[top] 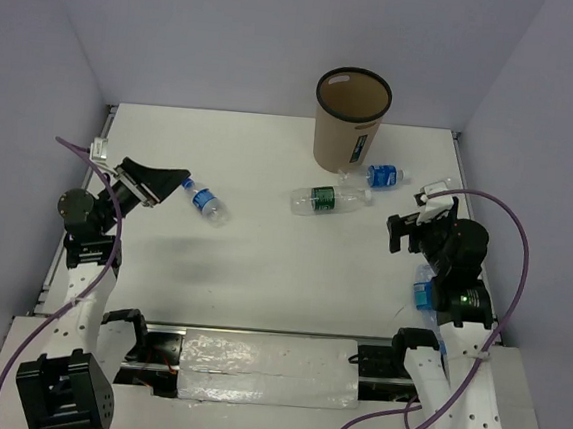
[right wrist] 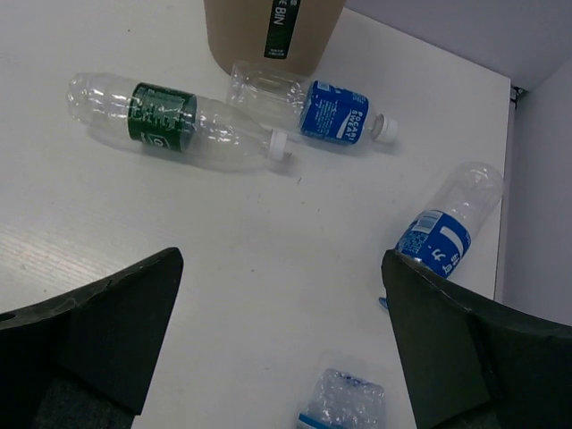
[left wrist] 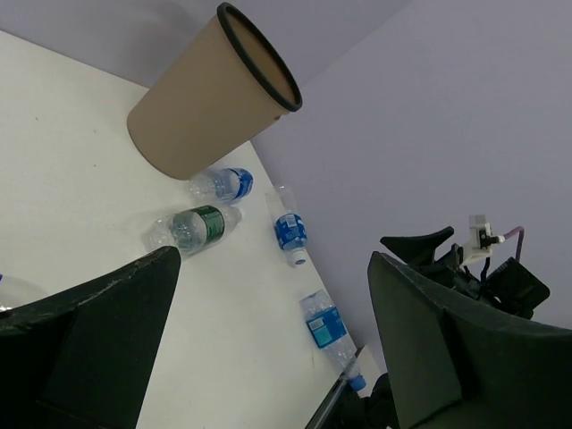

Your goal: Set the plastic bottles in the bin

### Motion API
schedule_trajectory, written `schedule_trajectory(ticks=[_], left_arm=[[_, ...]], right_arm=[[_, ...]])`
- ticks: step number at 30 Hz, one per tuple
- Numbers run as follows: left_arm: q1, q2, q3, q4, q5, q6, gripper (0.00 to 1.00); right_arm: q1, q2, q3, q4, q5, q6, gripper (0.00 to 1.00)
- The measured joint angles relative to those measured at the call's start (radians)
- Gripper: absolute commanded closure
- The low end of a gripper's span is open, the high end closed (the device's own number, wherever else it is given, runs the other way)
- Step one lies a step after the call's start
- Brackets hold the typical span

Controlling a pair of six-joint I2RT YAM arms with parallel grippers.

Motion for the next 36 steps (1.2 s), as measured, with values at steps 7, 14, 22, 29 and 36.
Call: schedule_trajectory(ticks=[7, 14, 22, 29, 36], left_arm=[[0.002, -0.042, 0.000, 0.001, 0.023, -0.003, 0.01], [0.002, -0.066, 0.000, 0.007, 0.029, -0.003, 0.01], [0.002, -0.067, -0.015, 0.016, 0.034, -0.025, 0.00], [0.002, -0.076, -0.024, 0.037, 0.039, -0.045, 0.01], [0.002, -0.074, -0.024, 0.036, 0.039, -0.046, 0.01]], right_arm=[[0.000, 0.014, 0.029, -0.120, -0.012, -0.137, 0.00], [0.000, 0.060, 0.034, -0.256, 0.005, -0.269, 0.00], [-0.158, 0.177, 0.016, -0.370, 0.109, -0.362, 0.01], [-0.415, 0.459, 0.009, -0.391, 0.143, -0.444, 0.00], [-0.485, 0.662, -0.018, -0.338, 0.122, -0.483, 0.00]])
